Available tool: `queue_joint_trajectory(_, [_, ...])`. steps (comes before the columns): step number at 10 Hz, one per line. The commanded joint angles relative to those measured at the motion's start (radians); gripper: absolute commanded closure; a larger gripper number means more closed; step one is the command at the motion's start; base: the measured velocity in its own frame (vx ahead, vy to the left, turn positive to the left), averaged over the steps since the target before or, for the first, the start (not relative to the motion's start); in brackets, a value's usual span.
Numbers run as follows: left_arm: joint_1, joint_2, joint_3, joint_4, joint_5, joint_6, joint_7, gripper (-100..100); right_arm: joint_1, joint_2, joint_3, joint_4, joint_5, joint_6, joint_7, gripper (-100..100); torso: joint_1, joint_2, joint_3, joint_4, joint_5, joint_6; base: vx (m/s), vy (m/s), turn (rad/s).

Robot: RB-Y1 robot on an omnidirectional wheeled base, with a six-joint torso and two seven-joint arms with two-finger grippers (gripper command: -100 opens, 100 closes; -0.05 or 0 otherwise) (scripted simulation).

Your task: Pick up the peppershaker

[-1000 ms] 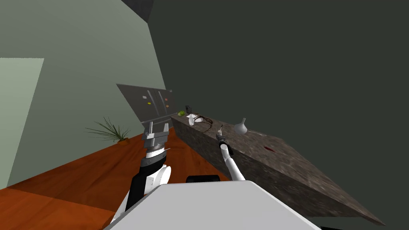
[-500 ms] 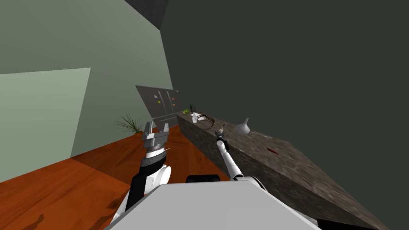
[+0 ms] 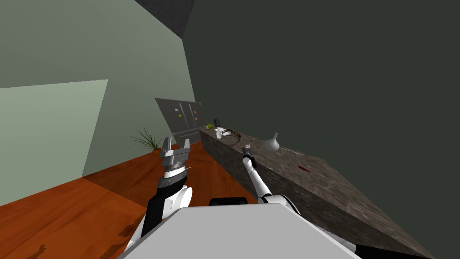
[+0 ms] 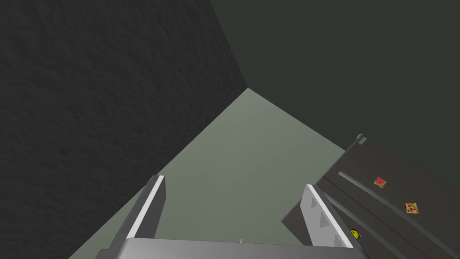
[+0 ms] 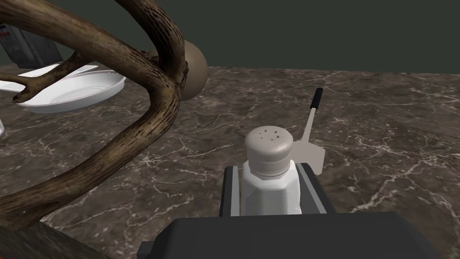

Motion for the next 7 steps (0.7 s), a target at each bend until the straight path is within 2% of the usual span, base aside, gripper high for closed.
queue_joint_trajectory(1, [0.0,0.0,0.0,0.0,0.0,0.0,0.0,0,0.0,0.0,0.0,0.0,0.0,0.0,0.0,100,0.0,0.0,0.0,0.0,0.0,0.0,-0.001,-0.001,-0.013])
queue_joint_trajectory(3, [0.0,0.0,0.0,0.0,0.0,0.0,0.0,0,0.001,-0.001,-0.001,0.0,0.0,-0.001,0.0,100,0.001,0.0,0.0,0.0,0.0,-0.001,0.0,0.0,0.0])
queue_joint_trajectory(4, [0.0,0.0,0.0,0.0,0.0,0.0,0.0,0,0.001,-0.001,-0.001,0.0,0.0,-0.001,0.0,0,0.001,0.0,0.0,0.0,0.0,-0.001,0.0,0.0,0.0])
queue_joint_trajectory(5, [0.0,0.0,0.0,0.0,0.0,0.0,0.0,0,0.051,-0.002,-0.013,-0.05,-0.05,0.049,0.05,100,0.001,0.0,0.0,0.0,0.0,-0.001,0.141,0.068,-0.304])
queue_joint_trajectory(6, [0.0,0.0,0.0,0.0,0.0,0.0,0.0,0,0.073,-0.002,-0.013,-0.075,-0.077,0.073,0.071,100,0.004,-0.007,-0.004,-0.001,0.001,0.002,0.175,0.1,-0.224])
queue_joint_trajectory(7, [0.0,0.0,0.0,0.0,0.0,0.0,0.0,0,0.111,-0.004,-0.028,-0.121,-0.112,0.111,0.117,100,0.005,-0.01,-0.006,-0.002,0.001,0.0,0.209,0.118,-0.295])
